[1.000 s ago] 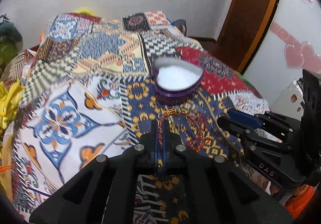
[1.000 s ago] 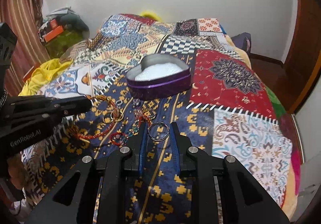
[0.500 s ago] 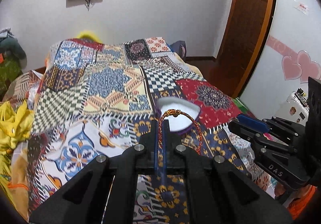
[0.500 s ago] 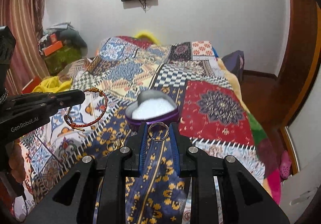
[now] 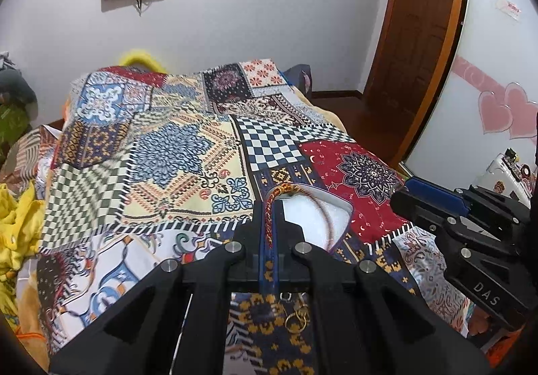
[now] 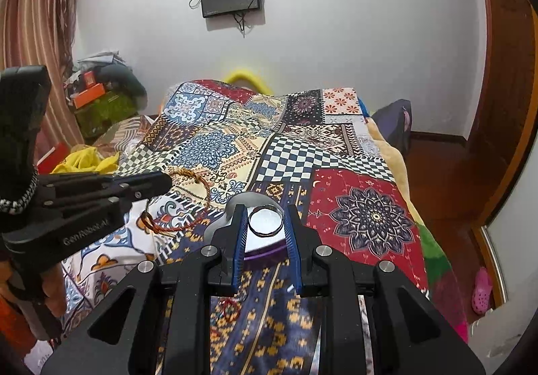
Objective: Organize jewelry
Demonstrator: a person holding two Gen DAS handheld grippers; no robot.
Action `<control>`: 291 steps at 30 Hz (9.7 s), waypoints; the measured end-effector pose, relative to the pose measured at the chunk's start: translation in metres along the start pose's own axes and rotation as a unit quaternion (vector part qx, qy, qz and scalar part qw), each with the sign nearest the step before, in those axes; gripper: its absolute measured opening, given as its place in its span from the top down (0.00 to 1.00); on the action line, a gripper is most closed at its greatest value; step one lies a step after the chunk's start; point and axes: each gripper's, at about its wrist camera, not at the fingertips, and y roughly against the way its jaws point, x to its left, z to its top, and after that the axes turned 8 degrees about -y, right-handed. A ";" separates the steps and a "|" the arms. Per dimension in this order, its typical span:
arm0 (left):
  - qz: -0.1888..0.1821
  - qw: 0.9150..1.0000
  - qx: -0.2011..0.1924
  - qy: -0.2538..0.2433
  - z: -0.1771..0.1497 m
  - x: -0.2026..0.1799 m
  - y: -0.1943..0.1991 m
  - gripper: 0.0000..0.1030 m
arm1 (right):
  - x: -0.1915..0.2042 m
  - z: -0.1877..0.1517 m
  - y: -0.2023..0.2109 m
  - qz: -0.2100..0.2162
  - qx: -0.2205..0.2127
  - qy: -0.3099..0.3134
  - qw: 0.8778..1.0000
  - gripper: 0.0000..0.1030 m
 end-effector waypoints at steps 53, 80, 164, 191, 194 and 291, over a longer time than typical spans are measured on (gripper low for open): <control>0.028 0.997 0.070 -0.011 0.006 0.045 -0.035 0.97 | -0.008 0.005 -0.038 0.011 0.045 0.007 0.999 0.80; -0.065 0.992 0.100 -0.027 0.011 -0.002 -0.083 0.97 | -0.011 -0.001 -0.076 0.033 0.106 0.001 0.994 0.80; -0.081 0.988 0.132 -0.018 -0.081 -0.017 -0.024 0.85 | 0.020 -0.062 -0.061 0.027 0.157 0.056 0.986 0.73; -0.060 0.986 0.136 -0.072 -0.062 -0.047 -0.027 0.72 | -0.008 -0.043 -0.018 0.012 0.103 0.015 0.994 0.73; -0.050 0.986 0.135 -0.090 -0.061 -0.052 -0.034 0.72 | -0.013 -0.044 -0.018 0.010 0.107 0.012 0.994 0.73; -0.047 0.998 0.044 -0.016 -0.003 0.004 0.022 0.71 | -0.010 0.007 -0.021 0.023 0.095 -0.010 0.995 0.72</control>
